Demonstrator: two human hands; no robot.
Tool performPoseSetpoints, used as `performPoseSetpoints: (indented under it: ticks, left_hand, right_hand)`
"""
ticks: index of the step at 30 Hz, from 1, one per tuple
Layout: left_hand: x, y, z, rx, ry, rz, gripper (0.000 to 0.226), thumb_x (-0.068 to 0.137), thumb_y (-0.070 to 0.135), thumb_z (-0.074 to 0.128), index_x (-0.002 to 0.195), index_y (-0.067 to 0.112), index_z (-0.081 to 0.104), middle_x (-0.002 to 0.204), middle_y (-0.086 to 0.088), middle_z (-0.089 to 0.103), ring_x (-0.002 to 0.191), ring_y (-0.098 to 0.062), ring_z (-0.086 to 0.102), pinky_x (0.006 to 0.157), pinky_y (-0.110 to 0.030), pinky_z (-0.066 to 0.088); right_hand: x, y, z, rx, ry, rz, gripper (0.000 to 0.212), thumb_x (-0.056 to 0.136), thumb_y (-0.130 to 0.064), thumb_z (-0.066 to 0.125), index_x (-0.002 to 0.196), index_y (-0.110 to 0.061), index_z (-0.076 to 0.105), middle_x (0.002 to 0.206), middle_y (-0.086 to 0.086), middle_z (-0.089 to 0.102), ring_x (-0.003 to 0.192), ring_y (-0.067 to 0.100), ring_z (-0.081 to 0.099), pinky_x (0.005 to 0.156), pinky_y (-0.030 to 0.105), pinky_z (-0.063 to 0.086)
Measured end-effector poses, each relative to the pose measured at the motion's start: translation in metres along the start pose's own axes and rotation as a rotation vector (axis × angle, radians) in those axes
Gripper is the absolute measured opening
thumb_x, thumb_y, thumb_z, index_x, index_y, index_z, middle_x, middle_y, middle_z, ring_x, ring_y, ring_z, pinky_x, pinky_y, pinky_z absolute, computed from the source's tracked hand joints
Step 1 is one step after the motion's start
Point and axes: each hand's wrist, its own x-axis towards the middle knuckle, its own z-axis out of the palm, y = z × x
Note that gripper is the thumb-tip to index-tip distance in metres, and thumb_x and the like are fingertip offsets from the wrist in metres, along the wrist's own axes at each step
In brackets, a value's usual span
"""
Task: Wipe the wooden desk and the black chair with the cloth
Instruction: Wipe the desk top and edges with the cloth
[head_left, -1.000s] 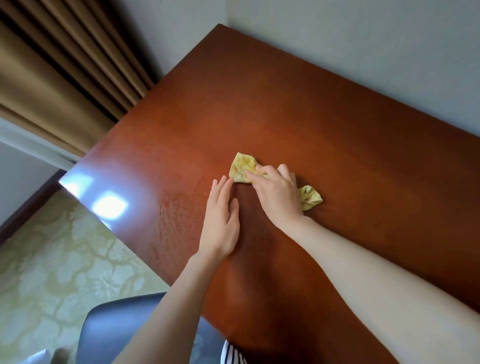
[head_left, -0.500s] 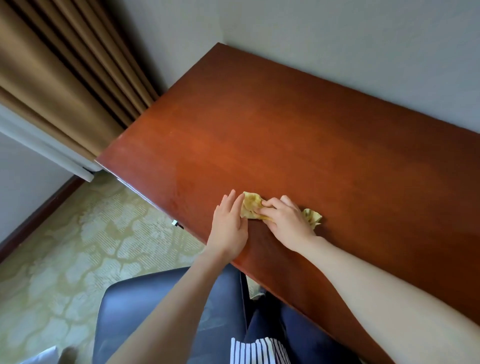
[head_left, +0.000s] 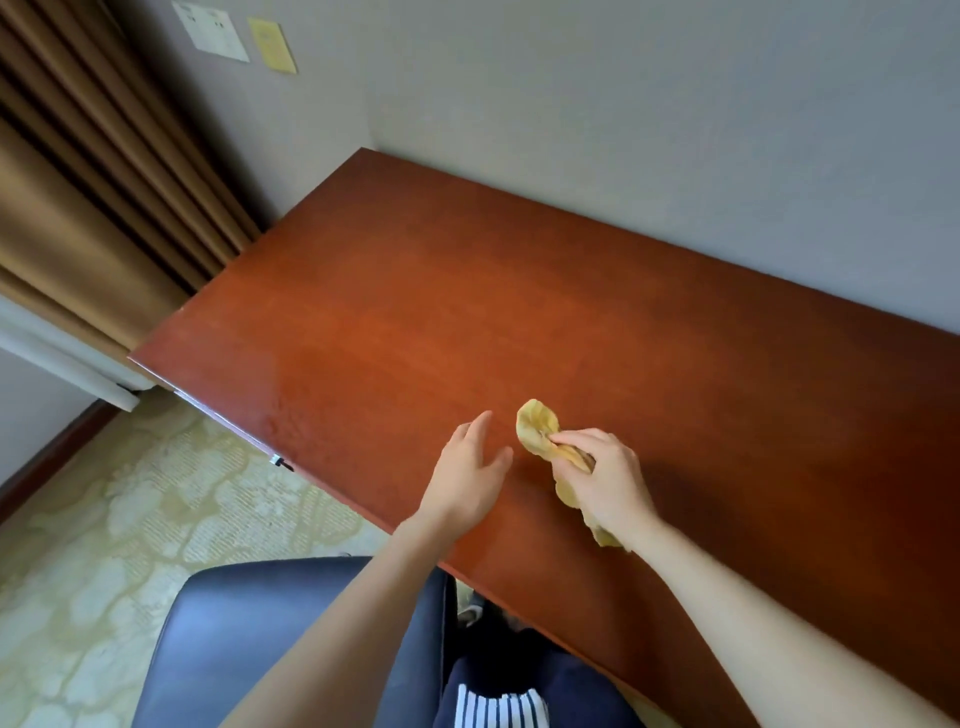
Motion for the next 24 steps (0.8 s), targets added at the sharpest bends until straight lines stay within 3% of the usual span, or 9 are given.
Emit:
performPoseSetpoints:
  ticks: [3, 5, 7, 9, 12, 15, 18, 20, 24]
  left_hand:
    - [-0.006, 0.039, 0.018, -0.327, -0.079, -0.115, 0.041, 0.095, 0.034, 0.054, 0.132, 0.018, 0.05, 0.133, -0.002, 0.055, 0.115, -0.012, 0.053, 0.094, -0.024, 0.043]
    - [-0.01, 0.061, 0.025, -0.534, -0.143, -0.088, 0.026, 0.095, 0.03, 0.054, 0.114, 0.015, 0.064, 0.116, -0.006, 0.067, 0.104, -0.014, 0.062, 0.088, -0.024, 0.048]
    - [-0.015, 0.074, 0.028, -0.653, -0.096, -0.054, 0.024, 0.094, 0.026, 0.057, 0.11, 0.011, 0.066, 0.105, -0.012, 0.07, 0.095, -0.021, 0.067, 0.086, -0.033, 0.053]
    - [-0.018, 0.081, 0.027, -0.687, -0.006, -0.053, 0.026, 0.092, 0.026, 0.06, 0.113, 0.011, 0.063, 0.102, -0.016, 0.07, 0.087, -0.026, 0.07, 0.077, -0.037, 0.058]
    - [-0.02, 0.079, 0.016, -0.707, 0.088, -0.07, 0.025, 0.092, 0.023, 0.061, 0.114, 0.01, 0.061, 0.098, -0.016, 0.071, 0.08, -0.028, 0.071, 0.064, -0.033, 0.057]
    - [-0.018, 0.073, 0.006, -0.643, 0.102, -0.042, 0.025, 0.088, 0.021, 0.066, 0.11, 0.01, 0.061, 0.095, -0.007, 0.073, 0.083, -0.022, 0.071, 0.07, -0.03, 0.057]
    - [-0.014, 0.07, 0.001, -0.546, 0.081, -0.018, 0.027, 0.081, 0.016, 0.074, 0.102, 0.008, 0.058, 0.095, -0.009, 0.072, 0.085, -0.024, 0.07, 0.077, -0.036, 0.057]
    - [-0.009, 0.068, -0.005, -0.518, 0.045, 0.004, 0.025, 0.08, 0.013, 0.075, 0.096, 0.008, 0.056, 0.093, -0.011, 0.072, 0.081, -0.022, 0.07, 0.073, -0.033, 0.057]
    - [0.011, 0.067, -0.019, -0.522, -0.085, 0.023, 0.022, 0.083, 0.011, 0.072, 0.092, 0.012, 0.052, 0.094, -0.015, 0.071, 0.074, -0.018, 0.067, 0.058, -0.022, 0.051]
  right_hand:
    - [0.002, -0.012, -0.024, 0.162, 0.083, 0.118, 0.028, 0.085, -0.014, 0.067, 0.112, -0.022, 0.069, 0.106, -0.008, 0.065, 0.101, 0.012, 0.059, 0.09, 0.028, 0.048]
    - [0.004, -0.023, -0.038, 0.286, 0.063, 0.175, 0.028, 0.087, -0.017, 0.064, 0.112, -0.029, 0.067, 0.107, -0.008, 0.067, 0.099, 0.009, 0.061, 0.087, 0.027, 0.051]
    - [0.002, -0.032, -0.046, 0.461, -0.009, 0.175, 0.026, 0.091, -0.018, 0.059, 0.107, -0.037, 0.067, 0.101, -0.016, 0.068, 0.094, 0.001, 0.064, 0.075, 0.016, 0.052]
    - [-0.001, -0.039, -0.052, 0.666, -0.064, 0.171, 0.024, 0.094, -0.018, 0.055, 0.104, -0.035, 0.067, 0.095, -0.02, 0.07, 0.094, -0.006, 0.063, 0.07, 0.009, 0.05]
    - [-0.002, -0.04, -0.057, 1.011, -0.059, 0.276, 0.02, 0.093, -0.016, 0.057, 0.112, -0.021, 0.062, 0.107, -0.006, 0.069, 0.1, 0.008, 0.066, 0.077, 0.023, 0.055]
    - [0.004, -0.041, -0.06, 0.893, -0.072, 0.362, 0.035, 0.087, -0.033, 0.065, 0.119, -0.024, 0.054, 0.11, -0.007, 0.067, 0.097, 0.01, 0.067, 0.076, 0.027, 0.056]
    - [0.009, -0.045, -0.054, 0.722, -0.159, 0.324, 0.042, 0.081, -0.044, 0.068, 0.118, -0.026, 0.058, 0.108, -0.01, 0.068, 0.102, 0.005, 0.063, 0.086, 0.028, 0.051]
    - [0.013, -0.045, -0.052, 0.677, -0.163, 0.285, 0.033, 0.085, -0.039, 0.065, 0.114, -0.023, 0.062, 0.106, -0.009, 0.07, 0.102, 0.004, 0.062, 0.091, 0.028, 0.049]
    - [0.029, -0.04, -0.059, 0.731, -0.26, 0.264, 0.02, 0.095, -0.021, 0.054, 0.108, -0.012, 0.066, 0.106, 0.005, 0.071, 0.105, 0.019, 0.064, 0.096, 0.039, 0.049]
